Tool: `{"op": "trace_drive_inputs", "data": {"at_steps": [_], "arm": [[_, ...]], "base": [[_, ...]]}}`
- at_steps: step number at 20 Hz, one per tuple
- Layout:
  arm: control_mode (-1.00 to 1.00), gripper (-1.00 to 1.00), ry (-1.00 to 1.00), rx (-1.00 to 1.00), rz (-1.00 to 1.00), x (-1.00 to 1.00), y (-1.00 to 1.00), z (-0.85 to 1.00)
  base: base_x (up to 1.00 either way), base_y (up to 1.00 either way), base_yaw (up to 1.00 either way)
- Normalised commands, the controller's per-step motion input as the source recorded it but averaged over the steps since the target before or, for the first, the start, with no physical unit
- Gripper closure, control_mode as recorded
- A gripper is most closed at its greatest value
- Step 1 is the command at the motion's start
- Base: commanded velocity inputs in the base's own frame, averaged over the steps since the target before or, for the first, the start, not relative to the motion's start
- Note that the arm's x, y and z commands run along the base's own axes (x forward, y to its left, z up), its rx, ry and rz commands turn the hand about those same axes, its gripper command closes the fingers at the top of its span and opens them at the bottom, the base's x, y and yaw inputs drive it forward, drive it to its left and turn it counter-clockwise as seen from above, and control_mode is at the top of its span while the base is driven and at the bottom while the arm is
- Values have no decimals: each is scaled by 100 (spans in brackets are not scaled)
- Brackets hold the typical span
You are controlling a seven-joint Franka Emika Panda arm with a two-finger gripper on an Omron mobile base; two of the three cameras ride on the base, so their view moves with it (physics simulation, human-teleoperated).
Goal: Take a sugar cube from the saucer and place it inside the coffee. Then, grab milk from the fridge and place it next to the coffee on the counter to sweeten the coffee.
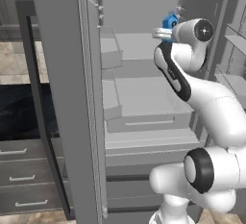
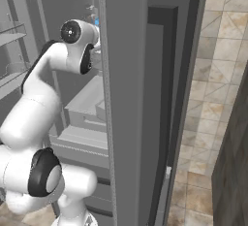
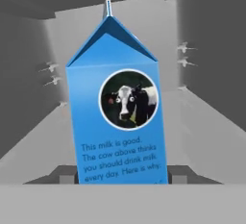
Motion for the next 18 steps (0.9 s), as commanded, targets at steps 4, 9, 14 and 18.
{"op": "trace_drive_inputs", "data": {"at_steps": [4, 9, 14, 18], "arm": [[-100, 100, 0, 5, 0, -100, 9, 6], [-100, 100, 0, 1, 0, -100, 0, -3], [-100, 100, 5, 0, 0, -100, 4, -62], [-100, 100, 11, 0, 0, -100, 8, -85]], "base": [[0, 0, 0], [0, 0, 0], [0, 0, 0], [0, 0, 0]]}}
